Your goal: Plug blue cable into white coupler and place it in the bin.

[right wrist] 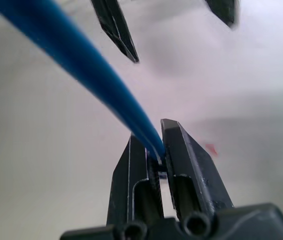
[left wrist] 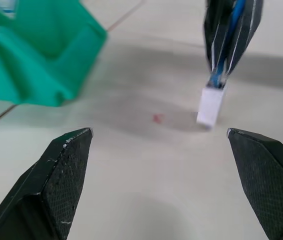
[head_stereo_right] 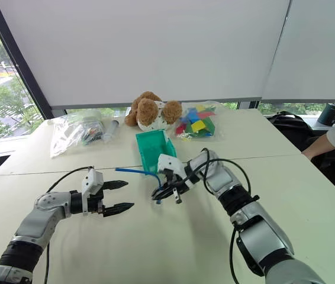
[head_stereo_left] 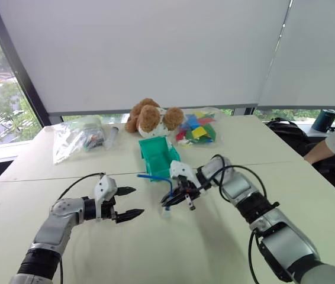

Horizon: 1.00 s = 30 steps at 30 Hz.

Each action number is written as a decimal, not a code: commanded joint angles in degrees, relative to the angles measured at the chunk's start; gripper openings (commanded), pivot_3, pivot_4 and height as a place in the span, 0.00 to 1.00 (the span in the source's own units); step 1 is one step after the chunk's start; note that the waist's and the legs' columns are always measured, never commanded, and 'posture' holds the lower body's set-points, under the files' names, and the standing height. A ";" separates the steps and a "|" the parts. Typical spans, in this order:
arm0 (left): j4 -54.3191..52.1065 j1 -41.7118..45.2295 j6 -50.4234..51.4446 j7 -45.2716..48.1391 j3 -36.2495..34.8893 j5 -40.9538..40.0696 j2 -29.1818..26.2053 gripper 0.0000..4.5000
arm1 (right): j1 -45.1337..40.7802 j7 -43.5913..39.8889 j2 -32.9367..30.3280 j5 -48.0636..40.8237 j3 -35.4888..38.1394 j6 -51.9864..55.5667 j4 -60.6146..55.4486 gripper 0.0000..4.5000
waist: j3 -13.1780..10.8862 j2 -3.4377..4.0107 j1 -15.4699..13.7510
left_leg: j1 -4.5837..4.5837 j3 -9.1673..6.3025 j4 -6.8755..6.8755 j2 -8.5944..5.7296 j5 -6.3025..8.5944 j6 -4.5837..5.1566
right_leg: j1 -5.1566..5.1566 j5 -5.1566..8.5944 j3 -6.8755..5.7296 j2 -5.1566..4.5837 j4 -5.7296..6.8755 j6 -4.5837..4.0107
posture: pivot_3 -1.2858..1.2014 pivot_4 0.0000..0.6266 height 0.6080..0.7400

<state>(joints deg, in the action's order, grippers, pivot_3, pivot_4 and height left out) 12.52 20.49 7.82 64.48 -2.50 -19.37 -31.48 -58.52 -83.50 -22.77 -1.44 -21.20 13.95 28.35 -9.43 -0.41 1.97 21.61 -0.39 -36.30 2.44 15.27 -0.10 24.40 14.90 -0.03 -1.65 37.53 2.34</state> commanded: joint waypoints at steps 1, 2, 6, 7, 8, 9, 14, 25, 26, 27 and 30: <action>-3.59 -0.98 1.14 -3.25 -2.72 -1.94 0.36 0.99 | -9.63 -0.14 0.26 -3.03 5.02 -0.21 3.11 0.00 | -0.11 -0.02 0.35 | 0.11 0.04 0.00 -0.05 -0.02 -0.03 | 0.14 -0.01 0.01 0.00 0.05 0.00 | 0.52 0.24 1.00; -4.13 -1.39 1.27 -4.21 -3.09 -2.08 0.56 0.99 | -12.19 0.38 0.77 -3.12 5.78 -1.06 6.39 0.00 | -0.20 -0.04 0.47 | 0.11 0.05 0.01 -0.07 -0.02 -0.04 | 0.17 -0.02 0.01 0.03 0.06 -0.01 | 0.52 0.24 1.00; -6.97 -2.90 2.76 -7.15 -4.52 -3.75 1.12 0.99 | -20.94 5.31 3.63 -1.77 8.47 -6.36 21.76 0.00 | -0.24 -0.09 0.47 | 0.04 0.05 0.18 -0.02 -0.02 -0.03 | 0.17 -0.01 -0.01 0.08 0.06 -0.05 | 0.52 0.24 1.00; -7.87 -3.40 3.12 -7.69 -4.81 -4.14 1.03 0.99 | -22.78 7.33 4.44 -1.20 8.99 -7.74 25.81 0.00 | -0.27 -0.12 0.48 | 0.04 0.07 0.21 -0.01 -0.02 -0.03 | 0.17 0.00 -0.01 0.08 0.05 -0.06 | 0.52 0.24 1.00; -8.68 -3.83 3.48 -8.14 -5.07 -4.45 0.94 0.99 | -24.23 9.19 5.15 -0.68 9.41 -8.99 29.27 0.00 | -0.29 -0.13 0.48 | 0.05 0.07 0.21 0.03 -0.02 -0.03 | 0.17 0.00 -0.01 0.08 0.05 -0.07 | 0.52 0.24 1.00; -9.66 -4.39 3.95 -8.68 -5.54 -4.81 0.80 0.99 | -25.47 11.28 6.00 -0.21 9.82 -9.82 32.61 0.00 | -0.31 -0.12 0.47 | 0.05 0.08 0.21 0.08 -0.02 -0.03 | 0.17 -0.01 0.00 0.06 0.04 -0.08 | 0.52 0.24 1.00; -15.30 -7.11 6.99 -12.03 -8.23 -7.14 0.04 0.99 | -27.04 23.55 9.97 3.57 10.10 -12.68 43.18 0.00 | -0.55 -0.16 0.53 | 0.12 0.13 0.19 0.09 -0.02 -0.05 | 0.19 -0.02 0.07 -0.07 -0.02 -0.08 | 0.52 0.24 1.00; -23.06 -10.76 10.56 -17.06 -10.52 -9.43 0.00 1.00 | -26.27 38.00 15.77 7.29 12.89 -9.00 48.60 0.48 | -0.59 -0.13 0.52 | 0.61 0.09 0.18 0.10 -0.12 -0.23 | 0.61 -0.07 0.06 -0.14 -0.03 -0.11 | 0.52 0.24 1.00; -23.24 -10.92 10.67 -17.31 -10.56 -9.57 0.05 1.00 | -26.51 39.10 15.97 6.99 13.78 -8.33 48.71 0.57 | -0.59 -0.13 0.50 | 0.62 0.09 0.18 0.10 -0.12 -0.23 | 0.62 -0.07 0.05 -0.14 -0.03 -0.11 | 0.52 0.24 1.00; -23.37 -11.04 10.72 -17.48 -10.54 -9.67 0.07 1.00 | -26.79 40.36 16.08 6.80 14.65 -7.84 48.80 0.71 | -0.59 -0.13 0.50 | 0.63 0.09 0.18 0.10 -0.12 -0.23 | 0.62 -0.07 0.05 -0.13 -0.03 -0.11 | 0.52 0.24 1.00; -23.75 -11.32 10.70 -18.12 -10.21 -9.89 0.36 1.00 | -28.46 47.68 15.99 5.66 18.53 -7.59 49.00 0.98 | -0.59 -0.13 0.49 | 0.68 0.08 0.17 0.10 -0.12 -0.23 | 0.67 -0.08 0.04 -0.14 -0.03 -0.13 | 0.52 0.24 1.00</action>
<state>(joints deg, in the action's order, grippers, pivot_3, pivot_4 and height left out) -9.04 9.15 18.69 46.93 -11.70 -28.21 -31.08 -83.62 -39.52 -7.10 5.58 -5.10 6.78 78.10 -10.02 -0.54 2.46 22.32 -0.31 -36.13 2.53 15.15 -0.34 25.09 14.81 0.01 -1.79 37.50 2.20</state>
